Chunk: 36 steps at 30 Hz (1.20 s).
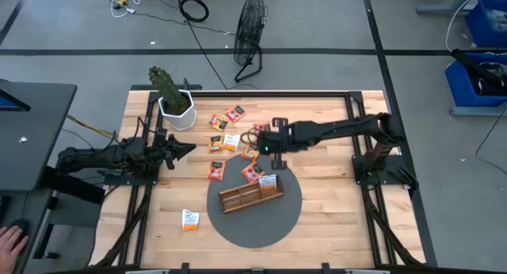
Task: Pick & Place Tea
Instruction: Put the top right white tea bag into the right section of the wooden organizer
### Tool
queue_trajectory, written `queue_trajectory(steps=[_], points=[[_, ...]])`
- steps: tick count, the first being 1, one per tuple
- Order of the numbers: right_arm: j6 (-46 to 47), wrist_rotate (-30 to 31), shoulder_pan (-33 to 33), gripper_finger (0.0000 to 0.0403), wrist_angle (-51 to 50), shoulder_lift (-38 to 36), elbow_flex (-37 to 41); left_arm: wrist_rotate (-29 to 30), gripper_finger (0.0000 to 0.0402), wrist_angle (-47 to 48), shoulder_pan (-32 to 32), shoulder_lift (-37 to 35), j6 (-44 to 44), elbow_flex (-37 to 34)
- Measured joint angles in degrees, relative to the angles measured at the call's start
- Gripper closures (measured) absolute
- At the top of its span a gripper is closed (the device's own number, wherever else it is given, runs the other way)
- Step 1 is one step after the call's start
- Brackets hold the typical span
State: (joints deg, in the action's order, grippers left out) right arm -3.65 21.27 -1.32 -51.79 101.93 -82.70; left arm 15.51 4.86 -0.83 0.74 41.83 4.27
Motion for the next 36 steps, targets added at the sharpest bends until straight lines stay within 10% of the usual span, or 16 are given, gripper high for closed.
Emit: queue_trajectory(steps=[17,36], points=[[13.73,16.84,-19.53,0.0403,-0.56,-2.3,-0.1,-0.02,0.0378,-0.12,0.0,0.0,0.02,0.0],[13.08,20.05,-22.93,0.0403,-0.91,6.68,-0.1,-0.04,0.0378,-0.31,-0.01,-0.01,0.03,-0.02]])
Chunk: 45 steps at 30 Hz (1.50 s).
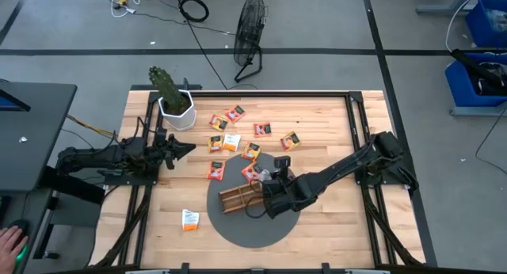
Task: Pick & Place Tea
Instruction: Put the top right white tea bag into the right section of the wooden organizer, then put the top white tea bag into the right section of the wooden organizer
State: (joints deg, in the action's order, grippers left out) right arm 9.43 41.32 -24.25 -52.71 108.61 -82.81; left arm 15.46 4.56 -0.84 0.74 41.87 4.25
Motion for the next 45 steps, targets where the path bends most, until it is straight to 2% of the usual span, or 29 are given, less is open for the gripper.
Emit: queue_trajectory(steps=[7,15,20,27,45], points=[[-5.31,-0.48,0.02,0.0403,0.16,1.02,0.0,0.02,0.0378,-0.02,0.0,-0.01,0.04,0.0],[-5.47,-4.11,0.3,0.0402,0.55,1.04,0.0,0.02,0.0378,-0.02,0.02,0.01,1.46,0.0],[-4.69,-2.93,0.35,0.0398,0.59,1.06,0.0,0.02,0.0378,-0.02,0.01,0.0,1.46,0.0],[-3.92,-4.8,0.42,0.0394,1.6,1.06,0.0,0.02,0.0378,-0.02,0.0,0.0,1.46,0.0],[-3.87,-4.21,0.46,0.0287,1.22,1.06,0.02,0.02,0.0378,-0.02,0.01,0.0,1.46,0.0]])
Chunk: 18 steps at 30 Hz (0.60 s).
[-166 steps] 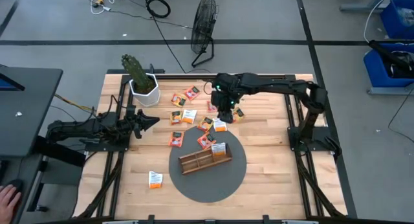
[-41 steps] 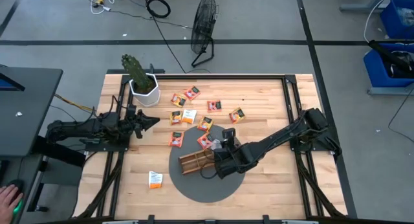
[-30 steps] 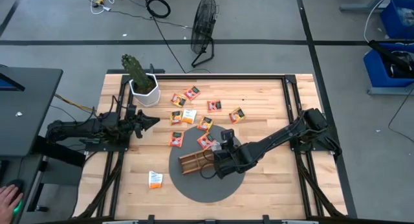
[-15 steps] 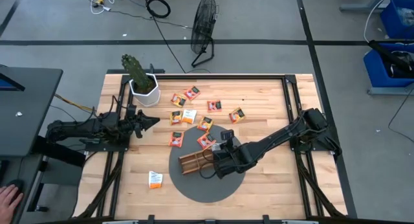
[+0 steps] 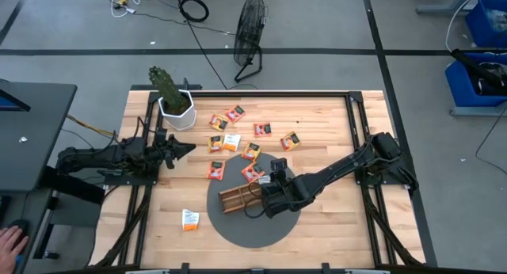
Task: Pick & Place Tea
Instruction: Put the top white tea bag into the right section of the wooden organizer
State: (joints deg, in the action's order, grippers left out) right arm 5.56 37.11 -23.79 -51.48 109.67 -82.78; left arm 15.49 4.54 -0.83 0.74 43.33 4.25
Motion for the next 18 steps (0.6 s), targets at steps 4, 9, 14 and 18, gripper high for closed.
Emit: queue_trajectory(steps=[4,9,14,18], points=[[0.11,1.46,0.11,0.0276,0.03,-0.83,0.04,0.0,0.0378,-0.02,-0.01,0.01,0.0,0.0],[3.76,1.46,1.2,0.0274,0.07,-3.24,0.04,0.01,0.0378,-1.11,0.0,0.01,-0.52,0.0],[8.71,-1.51,3.54,0.0284,0.87,-6.62,0.04,0.02,0.0378,-2.68,-0.01,-0.01,-0.27,0.0],[9.95,-4.84,5.85,0.0303,2.39,-8.87,0.04,0.02,0.0378,-3.0,0.01,-0.01,-0.42,0.0]])
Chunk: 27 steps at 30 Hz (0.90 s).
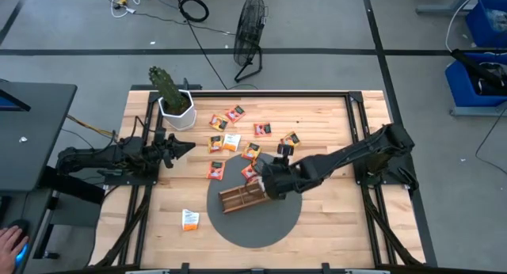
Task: Pick & Place Tea
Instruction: Put the top white tea bag into the right section of the wooden organizer
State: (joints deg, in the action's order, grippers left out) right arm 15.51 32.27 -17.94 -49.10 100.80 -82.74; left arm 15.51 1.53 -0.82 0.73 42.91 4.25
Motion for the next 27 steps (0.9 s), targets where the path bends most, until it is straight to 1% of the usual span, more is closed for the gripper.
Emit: queue_trajectory(steps=[3,6,8,9,11,14,19,22,25,27], points=[[-0.57,-4.19,1.99,0.0323,3.63,-1.28,0.0,0.0,0.0378,-0.08,0.0,0.0,-0.06,0.0],[-0.56,-8.3,4.37,0.0356,7.78,-1.73,-0.02,0.0,0.0378,-0.08,-0.02,0.0,-0.06,0.0],[0.2,-12.77,6.31,0.0386,10.05,-1.67,-0.02,0.0,0.0378,-0.08,0.0,0.0,-0.02,0.0],[0.56,-15.14,7.25,0.0394,11.41,-1.67,-0.02,0.01,0.0378,-0.08,-0.01,0.0,-0.03,0.0],[2.07,-18.63,9.23,0.0392,14.28,-1.62,-0.02,0.0,0.0378,-0.17,-0.02,0.0,0.17,0.0],[5.66,-22.33,12.58,0.0387,17.94,-1.51,-0.02,0.0,0.0378,-0.47,0.0,0.0,0.21,0.0],[11.52,-33.0,18.52,0.0398,25.33,-1.51,-0.02,0.0,0.0378,-0.48,-0.02,0.0,0.01,0.0],[15.42,-35.02,20.92,0.0396,28.02,-1.51,-0.02,0.0,0.0378,-0.47,-0.01,0.0,0.01,0.0],[17.32,-37.06,23.13,0.0399,30.59,-1.47,-0.02,0.0,0.0378,-0.47,-0.02,0.01,-0.06,0.0],[18.96,-37.41,24.54,0.04,31.93,-0.98,-0.09,0.0,0.0378,-0.47,0.0,0.0,-0.04,0.0]])
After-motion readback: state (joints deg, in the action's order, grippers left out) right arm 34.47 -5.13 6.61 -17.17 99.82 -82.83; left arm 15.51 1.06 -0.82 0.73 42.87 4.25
